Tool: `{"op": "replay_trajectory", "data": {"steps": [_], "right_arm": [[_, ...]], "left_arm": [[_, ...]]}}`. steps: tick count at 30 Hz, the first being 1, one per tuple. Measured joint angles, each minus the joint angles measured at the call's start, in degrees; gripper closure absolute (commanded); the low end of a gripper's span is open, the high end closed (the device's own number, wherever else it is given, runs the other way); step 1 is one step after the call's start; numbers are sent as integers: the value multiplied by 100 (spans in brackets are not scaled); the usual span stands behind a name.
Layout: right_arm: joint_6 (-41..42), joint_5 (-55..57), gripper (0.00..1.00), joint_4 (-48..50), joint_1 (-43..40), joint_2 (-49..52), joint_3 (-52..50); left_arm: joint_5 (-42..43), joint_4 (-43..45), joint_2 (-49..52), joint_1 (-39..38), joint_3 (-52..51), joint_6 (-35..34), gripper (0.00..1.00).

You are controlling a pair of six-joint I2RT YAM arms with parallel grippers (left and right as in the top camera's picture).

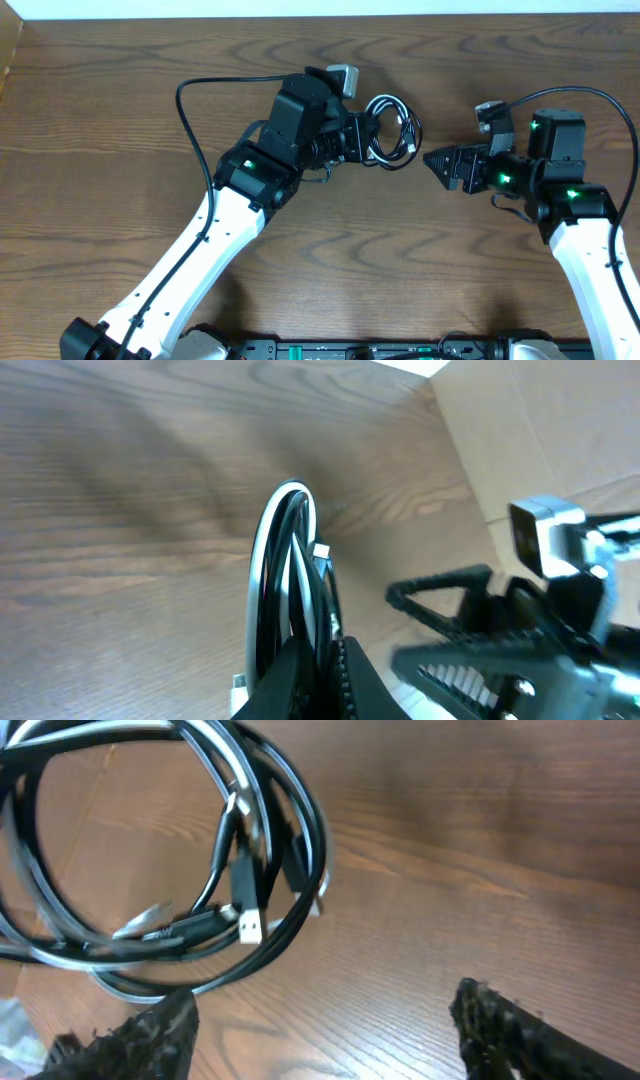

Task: Untangle cables
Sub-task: 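Lift the coil with the left gripper and bring right gripper to it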

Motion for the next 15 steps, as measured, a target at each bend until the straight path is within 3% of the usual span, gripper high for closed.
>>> {"op": "replay_trajectory", "data": {"steps": [15], "right_arm": [[776,-195,34,1303,273,1108,-2]], "left_arm": [[256,-13,0,0,0,-48,92]]}}
